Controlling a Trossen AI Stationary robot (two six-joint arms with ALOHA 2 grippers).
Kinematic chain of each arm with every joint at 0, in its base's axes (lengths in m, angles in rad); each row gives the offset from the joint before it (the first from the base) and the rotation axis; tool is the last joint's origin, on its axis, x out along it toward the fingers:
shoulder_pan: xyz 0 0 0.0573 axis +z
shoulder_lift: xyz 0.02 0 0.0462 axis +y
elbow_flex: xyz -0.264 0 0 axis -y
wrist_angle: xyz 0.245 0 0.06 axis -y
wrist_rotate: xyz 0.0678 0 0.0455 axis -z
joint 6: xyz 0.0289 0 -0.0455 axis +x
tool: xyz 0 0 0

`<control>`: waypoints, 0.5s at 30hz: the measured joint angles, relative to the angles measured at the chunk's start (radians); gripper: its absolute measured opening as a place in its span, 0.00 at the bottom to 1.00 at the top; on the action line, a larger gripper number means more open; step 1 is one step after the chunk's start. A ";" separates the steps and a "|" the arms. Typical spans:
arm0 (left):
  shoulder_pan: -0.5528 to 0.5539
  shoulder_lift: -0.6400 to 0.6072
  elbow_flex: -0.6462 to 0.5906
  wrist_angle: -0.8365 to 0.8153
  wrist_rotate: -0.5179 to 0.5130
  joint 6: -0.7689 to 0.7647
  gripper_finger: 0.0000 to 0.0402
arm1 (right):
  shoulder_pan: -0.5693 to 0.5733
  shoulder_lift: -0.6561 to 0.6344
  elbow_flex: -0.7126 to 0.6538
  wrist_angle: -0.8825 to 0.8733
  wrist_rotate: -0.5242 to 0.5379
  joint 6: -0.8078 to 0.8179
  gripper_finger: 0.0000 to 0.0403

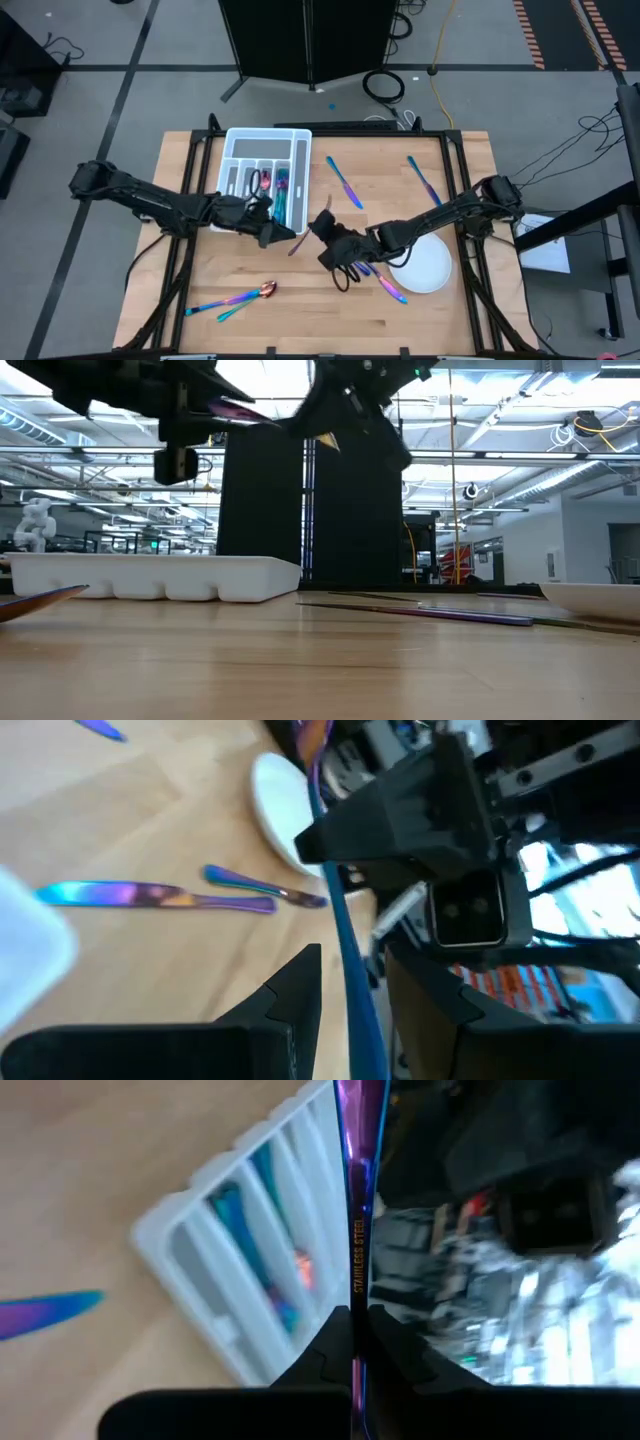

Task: Sort silverware
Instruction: Put the iridescent fork into the white silverware tray

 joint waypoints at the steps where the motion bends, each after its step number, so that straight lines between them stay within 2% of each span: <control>1: 0.003 0.013 0.000 0.024 0.021 0.000 0.28 | 0.001 0.004 0.000 0.031 0.003 -0.038 0.00; 6: 0.003 0.045 0.000 0.127 0.061 0.029 0.28 | 0.000 0.007 0.000 0.110 0.013 -0.124 0.00; 15: 0.002 0.047 0.000 0.143 0.071 0.093 0.28 | 0.000 0.009 0.000 0.206 0.007 -0.201 0.00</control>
